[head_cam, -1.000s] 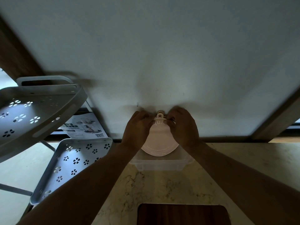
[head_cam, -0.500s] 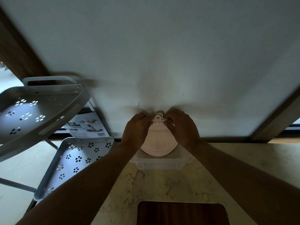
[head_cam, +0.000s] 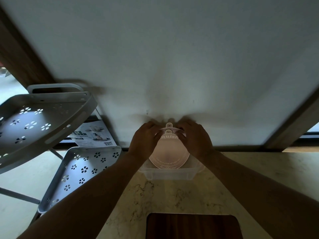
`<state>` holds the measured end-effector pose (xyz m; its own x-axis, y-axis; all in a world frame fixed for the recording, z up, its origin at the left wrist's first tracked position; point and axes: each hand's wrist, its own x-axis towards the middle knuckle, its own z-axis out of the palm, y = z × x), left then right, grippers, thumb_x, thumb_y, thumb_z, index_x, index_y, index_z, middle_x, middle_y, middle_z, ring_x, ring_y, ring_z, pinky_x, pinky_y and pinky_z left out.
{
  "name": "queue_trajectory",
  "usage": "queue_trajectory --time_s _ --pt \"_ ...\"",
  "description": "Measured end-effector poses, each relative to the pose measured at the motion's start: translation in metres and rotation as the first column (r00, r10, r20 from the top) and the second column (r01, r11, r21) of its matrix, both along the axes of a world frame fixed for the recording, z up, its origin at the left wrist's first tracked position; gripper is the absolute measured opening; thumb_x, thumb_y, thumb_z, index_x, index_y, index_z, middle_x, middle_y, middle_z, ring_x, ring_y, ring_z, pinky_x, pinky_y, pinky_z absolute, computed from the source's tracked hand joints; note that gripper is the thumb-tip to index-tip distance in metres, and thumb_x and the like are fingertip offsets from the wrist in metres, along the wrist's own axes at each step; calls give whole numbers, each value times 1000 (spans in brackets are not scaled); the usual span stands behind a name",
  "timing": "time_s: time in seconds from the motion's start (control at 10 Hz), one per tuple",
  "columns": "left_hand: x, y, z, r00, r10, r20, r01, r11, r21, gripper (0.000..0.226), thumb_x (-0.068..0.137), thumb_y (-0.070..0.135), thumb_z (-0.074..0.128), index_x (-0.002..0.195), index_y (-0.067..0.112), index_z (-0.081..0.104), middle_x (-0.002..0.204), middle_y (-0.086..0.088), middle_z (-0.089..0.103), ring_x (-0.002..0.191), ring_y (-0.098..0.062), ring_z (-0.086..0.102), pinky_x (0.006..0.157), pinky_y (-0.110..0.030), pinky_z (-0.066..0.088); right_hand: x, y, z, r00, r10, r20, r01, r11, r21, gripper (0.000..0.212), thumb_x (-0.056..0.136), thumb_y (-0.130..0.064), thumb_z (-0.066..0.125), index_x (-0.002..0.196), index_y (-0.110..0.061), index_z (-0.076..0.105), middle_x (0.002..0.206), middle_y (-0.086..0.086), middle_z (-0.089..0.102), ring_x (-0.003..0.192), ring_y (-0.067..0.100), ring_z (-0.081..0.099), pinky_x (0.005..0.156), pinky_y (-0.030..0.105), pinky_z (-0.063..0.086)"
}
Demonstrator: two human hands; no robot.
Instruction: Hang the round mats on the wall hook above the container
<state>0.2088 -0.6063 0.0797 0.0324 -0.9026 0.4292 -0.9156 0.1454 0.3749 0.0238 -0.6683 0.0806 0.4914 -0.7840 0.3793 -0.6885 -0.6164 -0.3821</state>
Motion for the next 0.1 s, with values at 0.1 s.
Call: queue_trajectory --time_s 0.1 --pt "1 2 -1 1000 15 14 -15 1000 -15 22 87 15 69 109 11 70 103 -11 70 93 -29 63 78 -37 52 -2 0 -1 1000 -20 15 20 1000 4 23 89 -22 67 107 -9 65 105 12 68 92 32 64 79 43 53"
